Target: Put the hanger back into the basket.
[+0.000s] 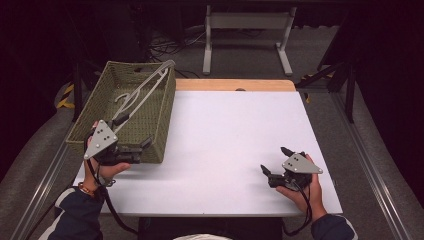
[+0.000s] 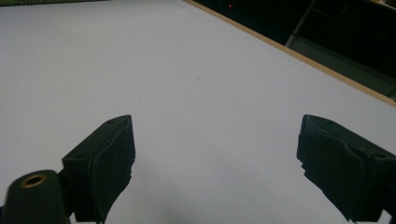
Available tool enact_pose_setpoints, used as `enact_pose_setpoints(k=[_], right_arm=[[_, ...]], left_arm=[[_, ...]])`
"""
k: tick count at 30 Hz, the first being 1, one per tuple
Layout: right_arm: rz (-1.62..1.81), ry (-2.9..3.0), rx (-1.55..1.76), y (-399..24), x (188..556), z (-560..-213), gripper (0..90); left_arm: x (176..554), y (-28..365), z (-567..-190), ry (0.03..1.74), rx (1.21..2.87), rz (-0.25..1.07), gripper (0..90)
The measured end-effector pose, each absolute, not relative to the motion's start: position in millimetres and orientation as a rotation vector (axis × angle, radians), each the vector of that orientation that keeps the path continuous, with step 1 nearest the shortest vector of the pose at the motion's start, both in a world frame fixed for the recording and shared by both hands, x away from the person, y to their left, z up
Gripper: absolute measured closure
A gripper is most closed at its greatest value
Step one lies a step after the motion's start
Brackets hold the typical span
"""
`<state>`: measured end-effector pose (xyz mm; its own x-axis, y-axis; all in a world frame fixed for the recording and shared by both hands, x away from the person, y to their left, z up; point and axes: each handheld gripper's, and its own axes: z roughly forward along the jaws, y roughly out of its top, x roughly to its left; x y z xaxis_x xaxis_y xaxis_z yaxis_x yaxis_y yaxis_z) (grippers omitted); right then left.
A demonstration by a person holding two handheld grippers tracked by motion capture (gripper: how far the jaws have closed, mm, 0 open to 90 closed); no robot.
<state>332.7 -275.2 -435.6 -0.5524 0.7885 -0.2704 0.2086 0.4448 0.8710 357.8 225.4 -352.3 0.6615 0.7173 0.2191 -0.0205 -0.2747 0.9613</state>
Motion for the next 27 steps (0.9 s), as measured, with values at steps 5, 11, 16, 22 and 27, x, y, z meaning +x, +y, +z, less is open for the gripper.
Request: enact_pose_setpoints(k=[5, 11, 16, 22, 27], right_arm=[[1.079, 2.014, 0.830, -275, 333, -436, 12.4], [1.081, 2.012, 0.832, -275, 333, -436, 12.4], [1.081, 2.013, 0.832, -275, 333, -436, 12.5], [1.084, 2.015, 0.832, -275, 333, -436, 12.5], [1.100, 2.008, 0.838, -273, 332, -436, 12.5]], left_arm=[[356, 220, -358, 0.548, 1.722, 0.783, 5.7], [353, 212, -363, 0.529, 1.743, 0.755, 5.4], [346, 203, -369, 0.502, 1.767, 0.755, 7.2], [340, 192, -376, 0.469, 1.793, 0.732, 7.3], [334, 187, -381, 0.451, 1.810, 0.712, 8.4]])
